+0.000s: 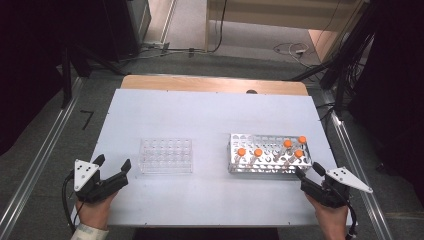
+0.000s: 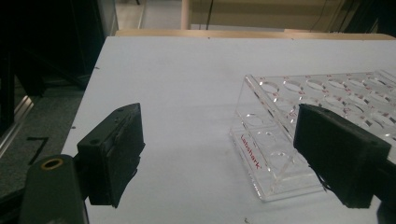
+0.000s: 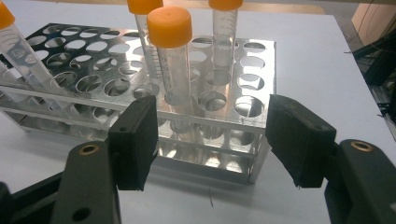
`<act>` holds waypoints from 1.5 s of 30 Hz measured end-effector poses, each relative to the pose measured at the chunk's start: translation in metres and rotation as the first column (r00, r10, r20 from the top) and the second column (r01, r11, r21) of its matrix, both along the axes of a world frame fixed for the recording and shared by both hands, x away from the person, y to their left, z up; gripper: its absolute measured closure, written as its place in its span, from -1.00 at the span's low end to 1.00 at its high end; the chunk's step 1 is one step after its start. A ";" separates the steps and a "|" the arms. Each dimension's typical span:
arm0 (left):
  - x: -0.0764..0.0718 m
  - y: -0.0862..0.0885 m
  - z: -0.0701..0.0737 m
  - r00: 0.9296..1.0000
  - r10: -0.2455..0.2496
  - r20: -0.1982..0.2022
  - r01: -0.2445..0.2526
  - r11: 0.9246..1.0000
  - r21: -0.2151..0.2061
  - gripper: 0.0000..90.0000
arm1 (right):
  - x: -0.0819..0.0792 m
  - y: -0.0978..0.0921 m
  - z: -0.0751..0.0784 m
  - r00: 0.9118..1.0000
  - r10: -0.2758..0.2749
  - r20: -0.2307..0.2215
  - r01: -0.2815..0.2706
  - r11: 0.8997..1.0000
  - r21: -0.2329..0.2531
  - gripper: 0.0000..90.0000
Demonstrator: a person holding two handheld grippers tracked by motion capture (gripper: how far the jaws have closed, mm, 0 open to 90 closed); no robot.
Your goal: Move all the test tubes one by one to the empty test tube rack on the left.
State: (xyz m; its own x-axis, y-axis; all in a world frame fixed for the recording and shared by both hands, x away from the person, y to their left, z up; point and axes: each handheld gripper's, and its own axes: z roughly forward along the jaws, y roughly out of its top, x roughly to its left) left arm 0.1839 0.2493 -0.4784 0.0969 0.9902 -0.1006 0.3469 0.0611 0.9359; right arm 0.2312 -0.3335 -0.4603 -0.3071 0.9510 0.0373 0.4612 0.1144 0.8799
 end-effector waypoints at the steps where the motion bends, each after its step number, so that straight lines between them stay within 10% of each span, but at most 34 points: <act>1: 0.000 0.000 0.000 1.000 0.000 0.000 0.000 1.000 0.000 -0.65 | 0.000 0.000 0.000 1.000 0.000 0.000 0.000 1.000 0.001 -0.26; 45: 0.000 -0.001 0.000 1.000 -0.001 -0.002 0.001 1.000 0.002 -0.65 | 0.026 0.018 -0.001 0.997 0.074 0.024 -0.074 0.997 0.010 0.44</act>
